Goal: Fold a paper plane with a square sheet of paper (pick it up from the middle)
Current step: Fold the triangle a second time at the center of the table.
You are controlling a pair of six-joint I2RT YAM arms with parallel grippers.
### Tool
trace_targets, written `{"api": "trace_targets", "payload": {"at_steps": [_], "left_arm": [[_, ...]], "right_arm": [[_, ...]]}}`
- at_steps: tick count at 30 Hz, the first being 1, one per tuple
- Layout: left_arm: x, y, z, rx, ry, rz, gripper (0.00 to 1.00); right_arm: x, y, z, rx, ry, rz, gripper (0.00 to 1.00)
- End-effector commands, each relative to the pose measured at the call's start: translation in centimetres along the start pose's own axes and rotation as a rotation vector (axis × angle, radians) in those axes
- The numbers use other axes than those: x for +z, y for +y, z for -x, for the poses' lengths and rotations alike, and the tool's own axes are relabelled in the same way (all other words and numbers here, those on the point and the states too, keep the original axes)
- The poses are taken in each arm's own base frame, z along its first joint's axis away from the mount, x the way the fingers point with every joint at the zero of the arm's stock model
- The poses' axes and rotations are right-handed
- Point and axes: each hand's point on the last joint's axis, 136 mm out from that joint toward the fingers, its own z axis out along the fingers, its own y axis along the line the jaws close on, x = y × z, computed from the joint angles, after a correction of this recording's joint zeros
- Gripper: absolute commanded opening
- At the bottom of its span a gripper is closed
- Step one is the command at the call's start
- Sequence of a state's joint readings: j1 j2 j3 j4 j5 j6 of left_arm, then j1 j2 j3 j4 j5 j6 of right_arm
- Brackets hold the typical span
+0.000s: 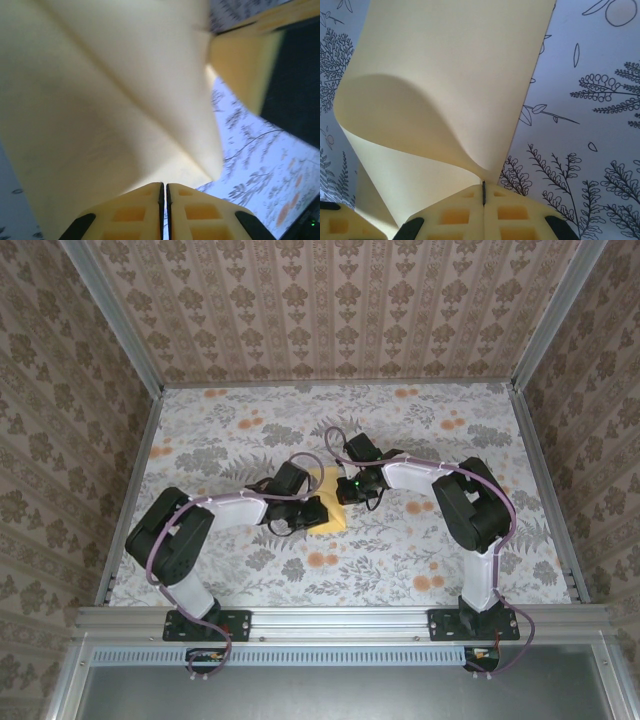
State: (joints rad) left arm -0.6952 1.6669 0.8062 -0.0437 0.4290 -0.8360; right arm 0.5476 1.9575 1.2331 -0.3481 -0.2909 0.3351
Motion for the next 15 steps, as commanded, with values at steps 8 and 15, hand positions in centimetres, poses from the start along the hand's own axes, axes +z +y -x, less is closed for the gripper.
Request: {"api": "trace_targets", "payload": {"at_steps": [8,15], "left_arm": [[-0.9,-2.5,4.8,-0.002,-0.136,-0.106,0.13],[0.3,-2.9,5.6,-0.011,-0.122,-0.127,0.13]], "right_arm": [[0.7,-0.4,-0.2,-0.009,0.026,-0.007,0.03],[0.7,-0.4,-0.2,-0.008,0.028,-0.004,0.03]]}}
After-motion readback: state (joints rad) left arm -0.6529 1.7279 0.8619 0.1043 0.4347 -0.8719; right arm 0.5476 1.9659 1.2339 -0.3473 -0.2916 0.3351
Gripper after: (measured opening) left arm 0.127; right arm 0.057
